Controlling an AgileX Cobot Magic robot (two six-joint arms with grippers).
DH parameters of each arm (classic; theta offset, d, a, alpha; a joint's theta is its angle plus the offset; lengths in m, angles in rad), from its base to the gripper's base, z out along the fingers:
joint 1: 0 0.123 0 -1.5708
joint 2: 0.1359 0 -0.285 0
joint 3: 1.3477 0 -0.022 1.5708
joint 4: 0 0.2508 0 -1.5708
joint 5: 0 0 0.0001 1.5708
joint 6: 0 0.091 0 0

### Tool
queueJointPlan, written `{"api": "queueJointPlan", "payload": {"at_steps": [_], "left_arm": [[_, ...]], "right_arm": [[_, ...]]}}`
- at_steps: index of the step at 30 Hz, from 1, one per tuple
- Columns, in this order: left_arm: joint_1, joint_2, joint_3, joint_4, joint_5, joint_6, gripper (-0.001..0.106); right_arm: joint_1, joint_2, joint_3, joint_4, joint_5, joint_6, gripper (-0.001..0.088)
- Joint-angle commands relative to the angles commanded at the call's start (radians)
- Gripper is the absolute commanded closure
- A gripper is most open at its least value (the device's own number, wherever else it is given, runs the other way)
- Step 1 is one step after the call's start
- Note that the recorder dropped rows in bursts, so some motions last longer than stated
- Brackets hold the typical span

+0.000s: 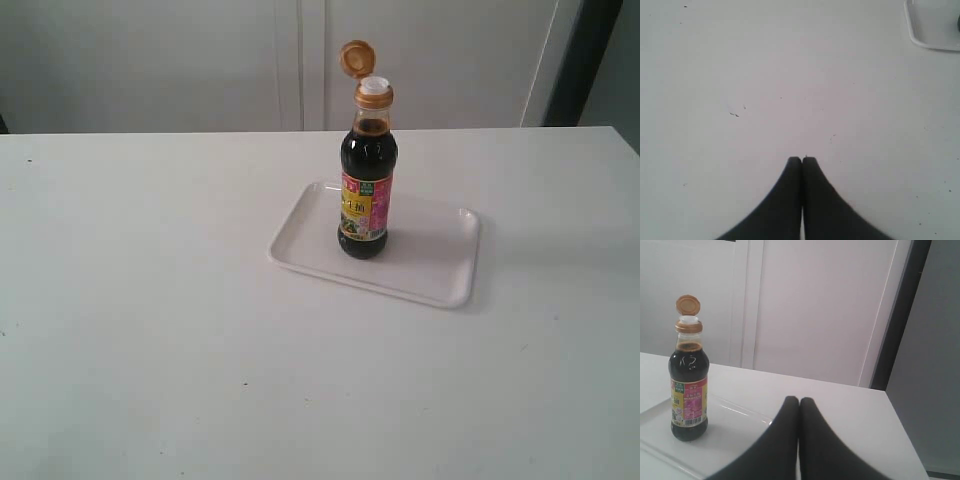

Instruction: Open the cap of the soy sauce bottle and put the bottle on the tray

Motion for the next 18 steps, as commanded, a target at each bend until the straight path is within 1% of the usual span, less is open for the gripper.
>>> {"api": "queueJointPlan", "payload": {"at_steps": [14, 18], "left_arm": [[0.0, 0.0, 0.0, 0.0, 0.0, 0.0, 0.105], [0.0, 0.0, 0.0, 0.0, 0.0, 0.0, 0.105]], "right_arm": [[0.0, 0.0, 0.0, 0.0, 0.0, 0.0, 0.0868], [0.0, -0.01, 0.0, -0.028, 0.0, 0.015, 0.0868]]}}
